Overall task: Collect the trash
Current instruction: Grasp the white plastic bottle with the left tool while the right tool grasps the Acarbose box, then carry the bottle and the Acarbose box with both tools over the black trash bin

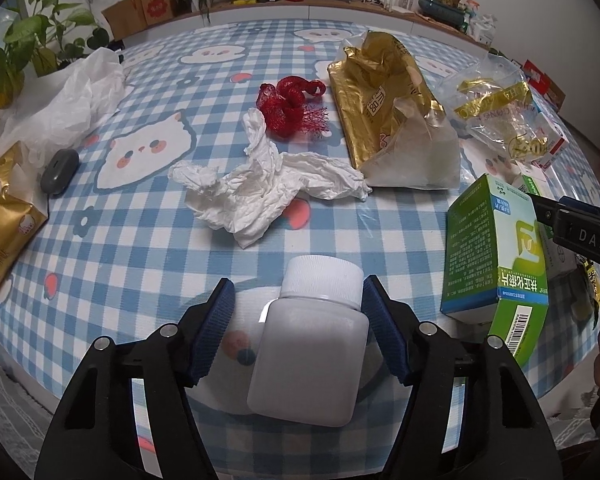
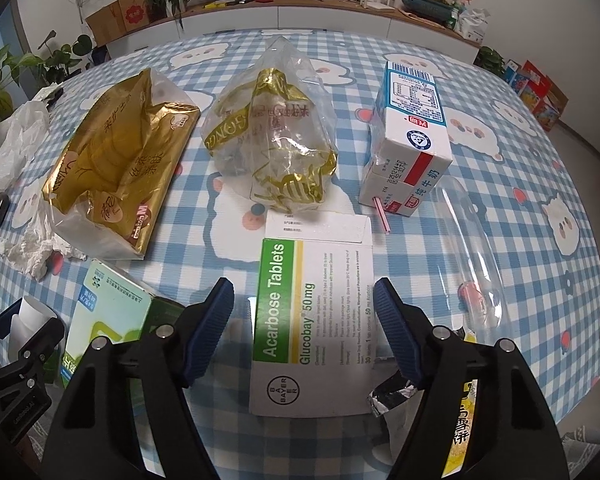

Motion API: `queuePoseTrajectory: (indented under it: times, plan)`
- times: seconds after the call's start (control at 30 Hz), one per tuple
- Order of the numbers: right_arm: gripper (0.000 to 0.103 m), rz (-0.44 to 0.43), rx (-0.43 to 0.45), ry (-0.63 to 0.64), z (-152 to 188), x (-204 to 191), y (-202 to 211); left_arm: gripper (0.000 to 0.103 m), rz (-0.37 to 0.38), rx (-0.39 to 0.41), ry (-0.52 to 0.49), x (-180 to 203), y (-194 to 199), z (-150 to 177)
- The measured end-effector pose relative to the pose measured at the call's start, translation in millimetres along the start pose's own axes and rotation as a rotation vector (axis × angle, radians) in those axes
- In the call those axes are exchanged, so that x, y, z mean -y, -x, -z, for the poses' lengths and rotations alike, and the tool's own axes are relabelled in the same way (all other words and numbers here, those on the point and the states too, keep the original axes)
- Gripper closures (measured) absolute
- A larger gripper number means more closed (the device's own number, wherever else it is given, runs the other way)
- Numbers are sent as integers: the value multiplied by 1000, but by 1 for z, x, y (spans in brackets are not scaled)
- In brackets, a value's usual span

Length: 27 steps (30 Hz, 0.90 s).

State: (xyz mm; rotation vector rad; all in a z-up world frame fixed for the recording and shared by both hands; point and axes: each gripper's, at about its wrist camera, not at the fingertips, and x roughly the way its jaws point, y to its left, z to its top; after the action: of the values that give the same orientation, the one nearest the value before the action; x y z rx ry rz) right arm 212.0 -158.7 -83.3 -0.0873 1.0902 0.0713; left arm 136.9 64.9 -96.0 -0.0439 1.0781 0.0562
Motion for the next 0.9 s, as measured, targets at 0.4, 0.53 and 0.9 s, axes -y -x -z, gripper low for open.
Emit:
queuePoseTrajectory:
  times: [0.4, 0.53, 0.9]
  plan:
    - [44, 7, -17, 1, 4, 0, -4, 59, -13, -3, -13, 2, -2, -2]
    - [45, 6, -11, -1, 4, 0, 2, 62, 9, -5, 1, 0, 0, 0]
    - [45, 4, -1, 0, 3, 1, 20, 62, 0, 11, -1, 6, 15, 1]
